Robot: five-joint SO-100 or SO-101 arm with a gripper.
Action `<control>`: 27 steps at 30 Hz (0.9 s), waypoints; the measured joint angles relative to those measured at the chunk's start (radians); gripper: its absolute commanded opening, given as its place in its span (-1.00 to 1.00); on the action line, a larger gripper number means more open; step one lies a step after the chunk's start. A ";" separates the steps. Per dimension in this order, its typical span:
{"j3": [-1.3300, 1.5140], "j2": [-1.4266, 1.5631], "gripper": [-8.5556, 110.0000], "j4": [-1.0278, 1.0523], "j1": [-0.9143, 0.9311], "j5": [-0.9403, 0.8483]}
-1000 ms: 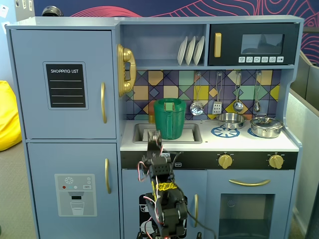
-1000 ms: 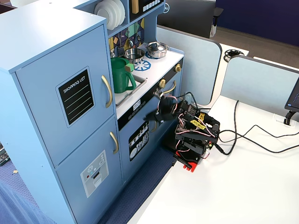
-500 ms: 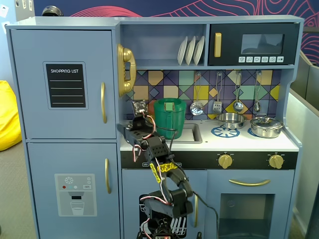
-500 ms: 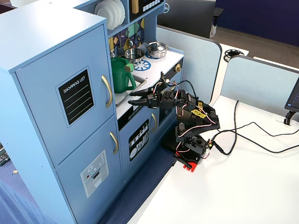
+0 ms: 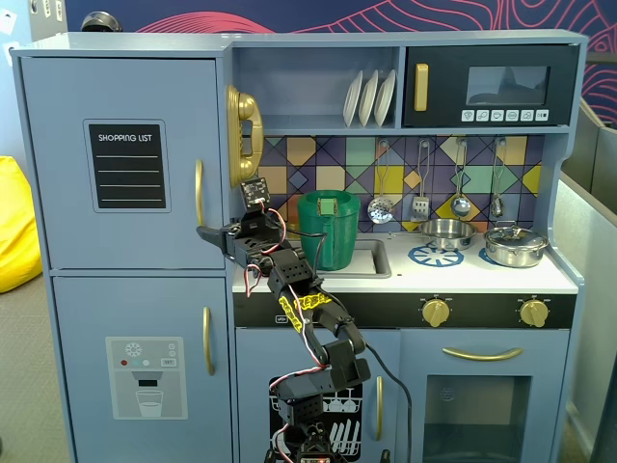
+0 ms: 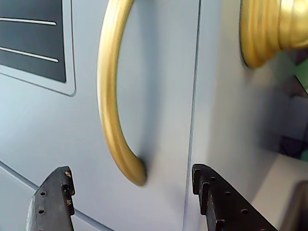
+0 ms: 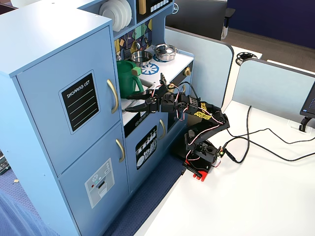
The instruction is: Open the left cabinet door
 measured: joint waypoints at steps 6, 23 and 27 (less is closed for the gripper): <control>-0.060 -0.095 -0.44 -0.061 -0.028 -0.018; -0.206 -0.291 -0.55 -0.210 -0.229 -0.239; -0.206 -0.268 -0.57 -0.209 -0.328 -0.336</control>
